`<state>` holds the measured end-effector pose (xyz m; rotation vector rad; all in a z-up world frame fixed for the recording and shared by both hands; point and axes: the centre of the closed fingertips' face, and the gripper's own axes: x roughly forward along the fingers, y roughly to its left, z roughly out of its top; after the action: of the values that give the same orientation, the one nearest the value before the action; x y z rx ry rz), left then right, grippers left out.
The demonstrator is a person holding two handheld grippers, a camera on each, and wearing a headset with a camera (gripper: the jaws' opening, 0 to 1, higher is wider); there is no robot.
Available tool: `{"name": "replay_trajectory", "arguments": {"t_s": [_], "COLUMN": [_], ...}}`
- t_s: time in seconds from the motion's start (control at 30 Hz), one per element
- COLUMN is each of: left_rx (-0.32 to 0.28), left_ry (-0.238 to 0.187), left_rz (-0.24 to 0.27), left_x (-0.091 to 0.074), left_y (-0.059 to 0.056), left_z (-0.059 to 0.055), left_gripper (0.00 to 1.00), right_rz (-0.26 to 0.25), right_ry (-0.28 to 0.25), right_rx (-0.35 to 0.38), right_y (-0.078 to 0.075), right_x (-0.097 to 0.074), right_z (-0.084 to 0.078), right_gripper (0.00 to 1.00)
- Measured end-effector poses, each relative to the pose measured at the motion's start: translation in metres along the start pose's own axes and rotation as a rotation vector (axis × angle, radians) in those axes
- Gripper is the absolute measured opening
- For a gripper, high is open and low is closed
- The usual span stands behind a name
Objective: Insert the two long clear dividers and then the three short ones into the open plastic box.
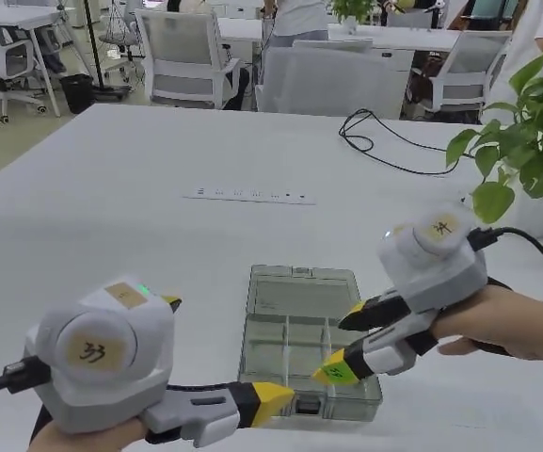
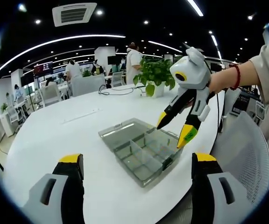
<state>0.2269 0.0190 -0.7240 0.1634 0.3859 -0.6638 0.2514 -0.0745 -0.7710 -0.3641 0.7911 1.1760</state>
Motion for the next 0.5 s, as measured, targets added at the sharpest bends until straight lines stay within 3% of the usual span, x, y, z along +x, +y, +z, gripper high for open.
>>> {"name": "replay_trajectory", "arguments": {"t_s": [0.27,0.5], "left_rx": [-0.016,-0.023], "left_ry": [-0.005,-0.016], "left_rz": [0.002,0.026], "left_x": [0.000,-0.003], "left_y": [0.000,0.003], "left_z": [0.000,0.002], "left_gripper": [0.98,0.96], "right_rz": [-0.009,-0.028], "right_ry": [0.005,0.043], "right_rx": [-0.044,-0.098], "right_y": [-0.004,-0.011], "right_x": [-0.011,-0.019], "right_z": [-0.013,-0.029], "right_gripper": [0.57,0.57]}}
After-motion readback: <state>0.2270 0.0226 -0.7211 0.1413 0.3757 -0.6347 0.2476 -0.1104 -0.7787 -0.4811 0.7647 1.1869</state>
